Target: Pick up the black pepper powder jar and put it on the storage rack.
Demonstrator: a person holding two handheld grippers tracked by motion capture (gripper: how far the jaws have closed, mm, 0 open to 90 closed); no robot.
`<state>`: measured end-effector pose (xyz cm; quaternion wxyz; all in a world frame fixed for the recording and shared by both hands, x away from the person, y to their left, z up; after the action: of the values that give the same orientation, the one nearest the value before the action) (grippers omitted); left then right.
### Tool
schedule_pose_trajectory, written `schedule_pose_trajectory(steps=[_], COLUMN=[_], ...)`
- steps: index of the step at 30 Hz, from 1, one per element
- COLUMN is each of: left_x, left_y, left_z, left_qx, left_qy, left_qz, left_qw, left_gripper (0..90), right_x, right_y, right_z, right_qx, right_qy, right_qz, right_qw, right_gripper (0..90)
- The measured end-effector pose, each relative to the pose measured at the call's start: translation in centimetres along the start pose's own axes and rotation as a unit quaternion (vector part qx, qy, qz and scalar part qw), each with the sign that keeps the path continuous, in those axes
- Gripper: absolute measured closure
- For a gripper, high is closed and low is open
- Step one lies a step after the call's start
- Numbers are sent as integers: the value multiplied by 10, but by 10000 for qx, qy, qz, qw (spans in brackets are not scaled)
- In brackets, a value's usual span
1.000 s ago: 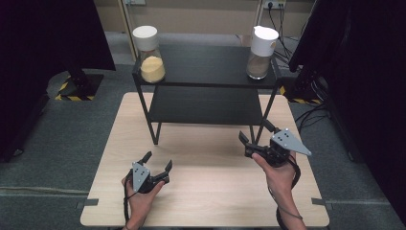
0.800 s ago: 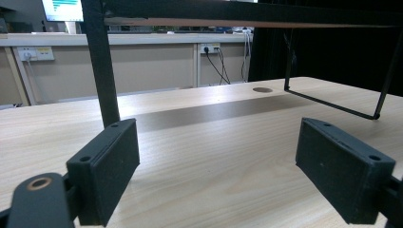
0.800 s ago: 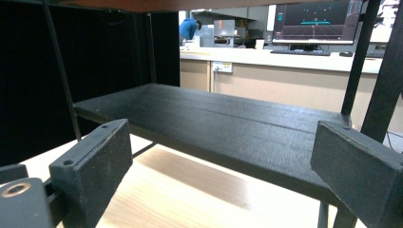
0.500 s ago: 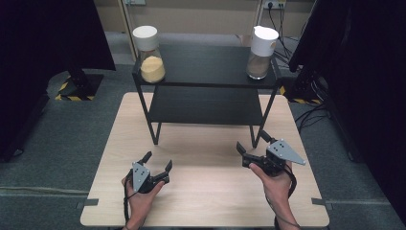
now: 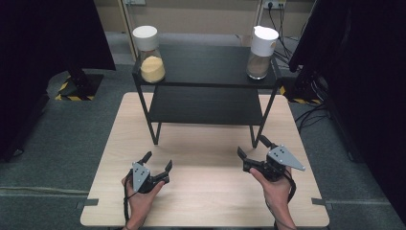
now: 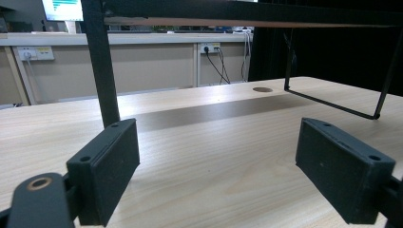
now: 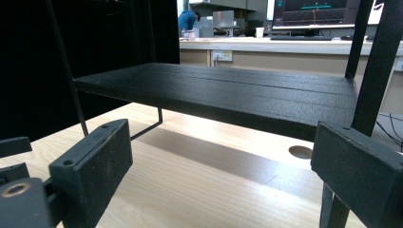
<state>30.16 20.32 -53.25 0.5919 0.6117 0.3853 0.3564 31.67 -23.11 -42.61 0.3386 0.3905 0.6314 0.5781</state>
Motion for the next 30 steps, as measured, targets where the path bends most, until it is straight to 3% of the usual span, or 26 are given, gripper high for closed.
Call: schedule_pose_trajectory(steps=[30], left_x=[0], left_y=[0], left_z=[0], left_qx=[6], left_qy=[5], left_qz=[4], left_qw=[10000], left_gripper=[142], right_x=[-4], right_y=[-38], right_z=[-9], right_qx=[259], right_qy=[-83], right_qz=[79], right_qw=[9996], right_gripper=[68])
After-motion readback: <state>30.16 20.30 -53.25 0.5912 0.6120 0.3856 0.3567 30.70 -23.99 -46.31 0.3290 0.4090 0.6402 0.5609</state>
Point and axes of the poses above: each handheld gripper's, and its own axes: z roughly forward along the jaws, y roughly out of its top, x roughly to its left, the point moved 10 cm from there along z, roughly forward along the jaws, and after that the axes turned 4 degrees about -y, right-handed, at the moved point
